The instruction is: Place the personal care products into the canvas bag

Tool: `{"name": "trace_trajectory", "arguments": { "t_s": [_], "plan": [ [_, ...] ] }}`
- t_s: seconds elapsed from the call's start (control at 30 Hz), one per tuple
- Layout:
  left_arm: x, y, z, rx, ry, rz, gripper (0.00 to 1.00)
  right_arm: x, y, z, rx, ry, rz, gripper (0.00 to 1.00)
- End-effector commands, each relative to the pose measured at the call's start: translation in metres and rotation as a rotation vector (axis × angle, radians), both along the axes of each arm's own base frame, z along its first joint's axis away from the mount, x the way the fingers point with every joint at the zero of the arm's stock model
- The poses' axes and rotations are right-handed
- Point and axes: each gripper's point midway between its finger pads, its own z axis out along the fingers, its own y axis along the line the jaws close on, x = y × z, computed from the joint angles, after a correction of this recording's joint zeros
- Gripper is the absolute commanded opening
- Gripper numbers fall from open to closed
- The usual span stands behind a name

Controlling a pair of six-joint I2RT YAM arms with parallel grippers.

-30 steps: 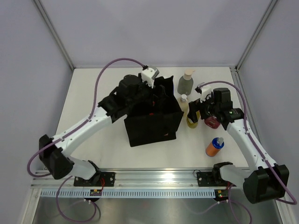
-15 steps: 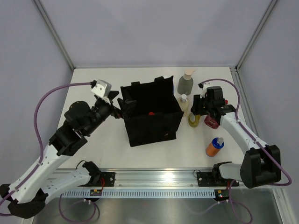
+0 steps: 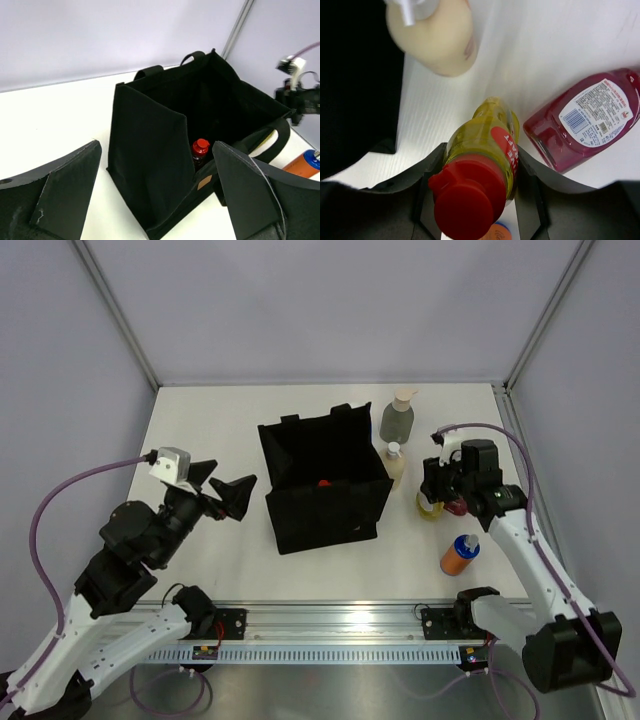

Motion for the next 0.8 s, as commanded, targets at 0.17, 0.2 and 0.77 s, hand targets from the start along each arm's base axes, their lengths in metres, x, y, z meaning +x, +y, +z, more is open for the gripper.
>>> {"name": "trace_trajectory", "arguments": {
  "t_s": [0.17, 0.2, 0.77],
  "plan": [
    [0.003, 0.007, -0.002, -0.009, 0.028, 0.046, 0.99, -0.019, 0.02, 0.124, 0.014, -0.333, 0.251, 0.0],
    [0.002, 0.008, -0.003, -0.008, 0.031, 0.047, 0.99, -0.021, 0.022, 0.133, 0.017, -0.348, 0.266, 0.0],
    [-0.011, 0.03, 0.012, -0.054, 0.054, 0.102, 0.99, -0.012, 0.105, 0.345, 0.396, -0.546, 0.57, 0.0]
  ]
}}
